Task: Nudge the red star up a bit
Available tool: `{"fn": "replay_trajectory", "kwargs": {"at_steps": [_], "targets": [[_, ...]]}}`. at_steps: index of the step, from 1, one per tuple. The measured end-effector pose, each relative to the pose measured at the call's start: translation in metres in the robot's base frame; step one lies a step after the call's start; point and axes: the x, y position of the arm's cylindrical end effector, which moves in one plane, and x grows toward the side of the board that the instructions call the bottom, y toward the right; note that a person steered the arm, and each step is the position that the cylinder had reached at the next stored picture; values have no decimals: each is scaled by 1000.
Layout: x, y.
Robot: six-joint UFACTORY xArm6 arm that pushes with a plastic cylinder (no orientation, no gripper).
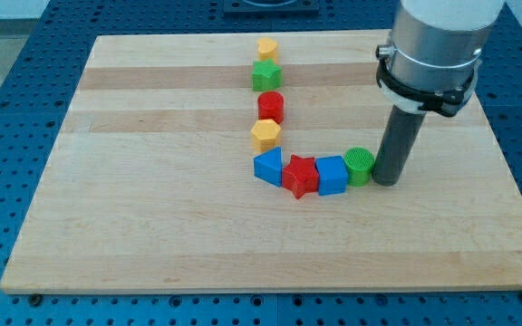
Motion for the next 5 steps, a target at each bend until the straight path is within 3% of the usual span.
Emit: {"fn": "replay_trajectory", "kwargs": {"at_steps": [2, 4, 5], "targets": [[44, 18], [63, -65], [63, -67]]}}
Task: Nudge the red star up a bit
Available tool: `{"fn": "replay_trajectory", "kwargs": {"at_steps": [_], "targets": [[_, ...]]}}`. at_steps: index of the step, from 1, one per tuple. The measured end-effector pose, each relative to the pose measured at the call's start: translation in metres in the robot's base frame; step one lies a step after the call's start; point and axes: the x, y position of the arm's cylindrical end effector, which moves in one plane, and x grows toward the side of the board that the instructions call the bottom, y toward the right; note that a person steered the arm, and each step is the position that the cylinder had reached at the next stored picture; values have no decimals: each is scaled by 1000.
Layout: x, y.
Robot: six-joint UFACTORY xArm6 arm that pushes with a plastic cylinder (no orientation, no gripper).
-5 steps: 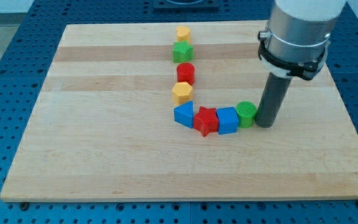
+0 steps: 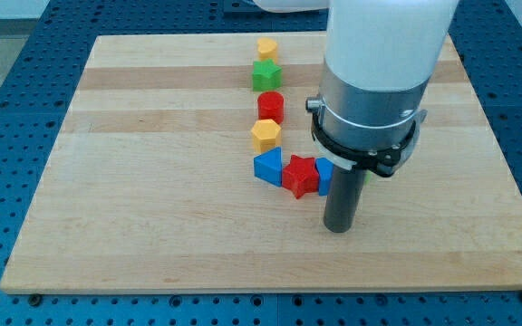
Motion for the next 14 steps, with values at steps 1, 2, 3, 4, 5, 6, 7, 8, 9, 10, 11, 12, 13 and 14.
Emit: {"fn": "replay_trajectory", "kwargs": {"at_steps": [1, 2, 3, 4, 5, 6, 7, 8, 9, 10, 11, 12, 13, 14], "targets": [[0, -9], [1, -32], [1, -37], [-17, -31], [-36, -26], [-36, -26], [-41, -26], [-42, -26], [-24, -28], [-14, -39], [-14, -48], [-18, -48], [-26, -48], [-26, -48]]}}
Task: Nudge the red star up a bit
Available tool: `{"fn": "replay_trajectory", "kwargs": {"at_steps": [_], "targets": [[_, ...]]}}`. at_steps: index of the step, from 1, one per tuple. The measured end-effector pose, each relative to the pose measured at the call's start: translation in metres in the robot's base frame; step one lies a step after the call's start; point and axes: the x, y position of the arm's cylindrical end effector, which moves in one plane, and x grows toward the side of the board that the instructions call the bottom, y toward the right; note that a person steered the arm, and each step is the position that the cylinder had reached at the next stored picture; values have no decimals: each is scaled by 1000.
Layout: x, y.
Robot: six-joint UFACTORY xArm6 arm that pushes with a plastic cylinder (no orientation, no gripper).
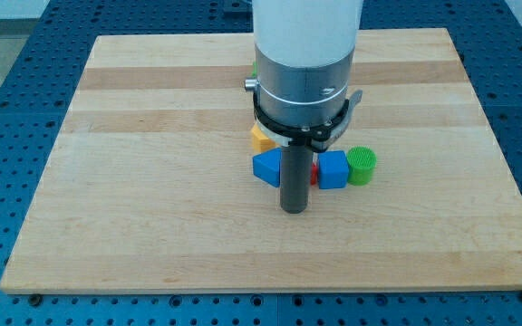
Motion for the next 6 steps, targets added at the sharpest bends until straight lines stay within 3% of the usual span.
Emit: {"fn": "replay_trajectory", "kwargs": {"at_steps": [6], "targets": [[-9, 2]]}}
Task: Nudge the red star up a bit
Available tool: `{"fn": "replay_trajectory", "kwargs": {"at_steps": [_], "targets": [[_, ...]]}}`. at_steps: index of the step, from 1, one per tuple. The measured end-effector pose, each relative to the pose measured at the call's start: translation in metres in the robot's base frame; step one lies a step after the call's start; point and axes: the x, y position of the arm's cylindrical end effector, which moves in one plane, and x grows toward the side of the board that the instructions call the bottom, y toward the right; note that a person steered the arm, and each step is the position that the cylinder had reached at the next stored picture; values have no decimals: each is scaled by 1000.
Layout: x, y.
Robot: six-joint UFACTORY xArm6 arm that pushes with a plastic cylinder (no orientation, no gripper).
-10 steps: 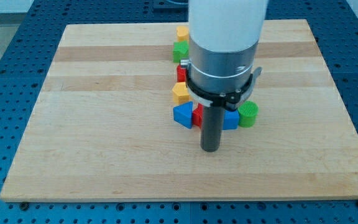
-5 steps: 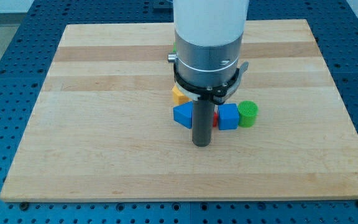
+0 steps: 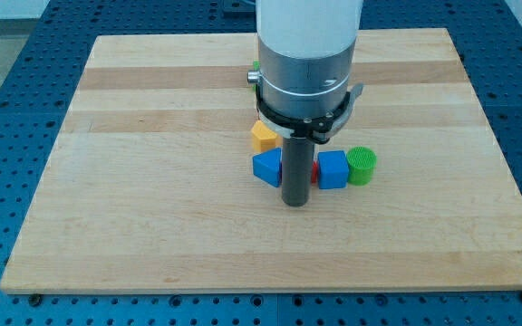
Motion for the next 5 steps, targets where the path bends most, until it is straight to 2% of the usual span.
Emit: {"fn": "replay_trajectory", "kwargs": {"at_steps": [2, 3, 4, 5], "targets": [[15, 7], [50, 33], [45, 100], [38, 128]]}}
